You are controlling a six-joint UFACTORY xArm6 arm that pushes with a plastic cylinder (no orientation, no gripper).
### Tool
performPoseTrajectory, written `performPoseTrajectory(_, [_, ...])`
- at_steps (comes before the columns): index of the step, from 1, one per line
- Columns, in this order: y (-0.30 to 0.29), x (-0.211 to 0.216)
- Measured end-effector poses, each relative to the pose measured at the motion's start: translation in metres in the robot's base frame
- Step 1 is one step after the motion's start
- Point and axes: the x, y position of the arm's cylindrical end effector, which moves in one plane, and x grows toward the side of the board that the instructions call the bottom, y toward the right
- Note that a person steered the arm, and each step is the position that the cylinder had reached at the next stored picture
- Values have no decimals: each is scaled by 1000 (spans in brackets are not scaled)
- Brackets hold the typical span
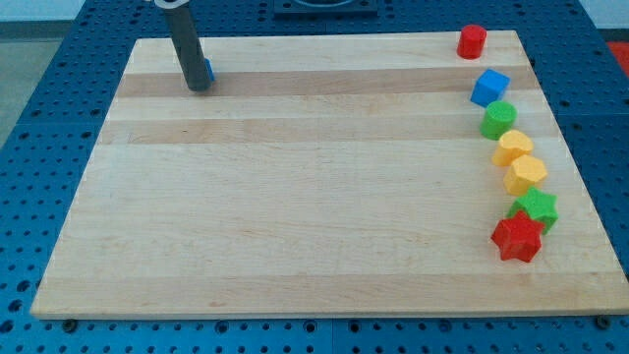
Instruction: Move blue triangle to the top left
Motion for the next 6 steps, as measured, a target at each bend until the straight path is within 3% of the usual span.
performPoseTrajectory(6, [-23,-30])
